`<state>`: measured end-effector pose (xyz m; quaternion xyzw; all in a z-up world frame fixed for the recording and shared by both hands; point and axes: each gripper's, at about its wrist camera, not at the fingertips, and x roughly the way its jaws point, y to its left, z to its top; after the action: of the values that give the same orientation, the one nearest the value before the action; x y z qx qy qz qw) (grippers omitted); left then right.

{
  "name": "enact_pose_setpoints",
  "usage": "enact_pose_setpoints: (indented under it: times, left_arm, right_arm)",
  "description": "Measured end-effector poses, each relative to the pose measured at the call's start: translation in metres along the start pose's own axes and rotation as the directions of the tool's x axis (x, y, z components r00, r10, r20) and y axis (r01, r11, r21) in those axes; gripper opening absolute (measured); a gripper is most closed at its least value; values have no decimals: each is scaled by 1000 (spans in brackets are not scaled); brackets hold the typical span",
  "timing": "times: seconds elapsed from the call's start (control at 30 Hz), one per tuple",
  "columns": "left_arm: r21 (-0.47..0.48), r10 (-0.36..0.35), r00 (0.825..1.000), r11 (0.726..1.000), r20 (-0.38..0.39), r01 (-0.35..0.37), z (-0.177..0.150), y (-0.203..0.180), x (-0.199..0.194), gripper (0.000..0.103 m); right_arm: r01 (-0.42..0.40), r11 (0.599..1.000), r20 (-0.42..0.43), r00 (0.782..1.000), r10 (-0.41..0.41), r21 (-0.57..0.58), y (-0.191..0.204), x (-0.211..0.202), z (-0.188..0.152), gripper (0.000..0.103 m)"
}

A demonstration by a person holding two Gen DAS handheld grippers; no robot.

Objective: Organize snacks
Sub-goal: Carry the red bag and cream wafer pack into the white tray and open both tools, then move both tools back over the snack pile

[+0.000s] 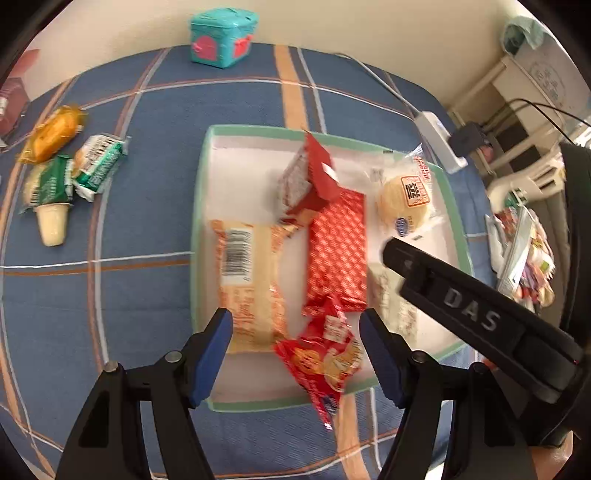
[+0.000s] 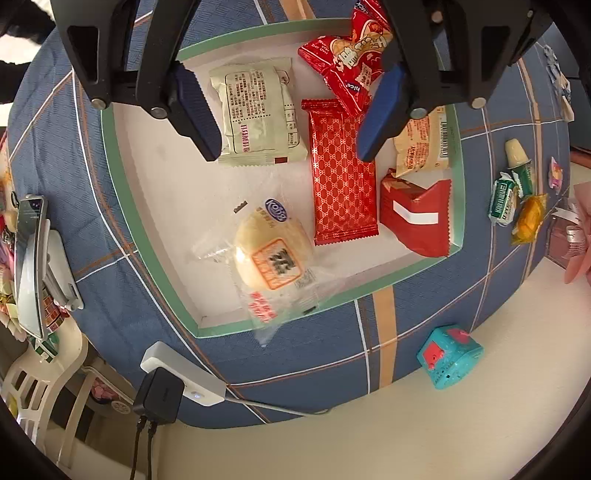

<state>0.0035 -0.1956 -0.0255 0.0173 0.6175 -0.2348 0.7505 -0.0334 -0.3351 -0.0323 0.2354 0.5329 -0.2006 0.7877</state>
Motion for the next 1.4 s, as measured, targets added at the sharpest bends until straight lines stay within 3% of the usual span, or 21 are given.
enact_pose_setpoints:
  times: [0.3, 0.5, 0.6, 1.0, 1.07, 1.1, 1.4]
  left_arm:
    - [-108, 101, 993, 990, 69, -93, 13, 37, -14, 75]
    - [-249, 187, 974, 957, 126, -152, 21, 76, -29, 77]
    - [-301, 232, 962, 936, 145, -181, 25, 97, -37, 85]
    - [-452, 281, 945, 874, 168, -179, 25, 167, -66, 88]
    - [-472, 283, 944, 864, 171, -174, 24, 176, -69, 95]
    - [-483, 286, 943, 859, 173, -171, 23, 182, -70, 97]
    - [-543, 297, 933, 827, 205, -144, 19, 230, -87, 98]
  right_arm:
    - [-11, 1000, 15, 1000, 11, 1, 0, -4, 2, 82]
    - [-9, 1000, 23, 1000, 10, -28, 12, -7, 1, 81]
    - [-21, 998, 32, 999, 23, -55, 21, -10, 0, 81]
    - [-81, 978, 76, 992, 97, -193, 76, -27, -12, 82]
    - [-85, 975, 88, 991, 105, -208, 80, -28, -14, 92]
    - [-89, 974, 96, 989, 110, -208, 82, -28, -15, 102]
    - [-94, 960, 124, 984, 130, -264, 100, -31, -19, 103]
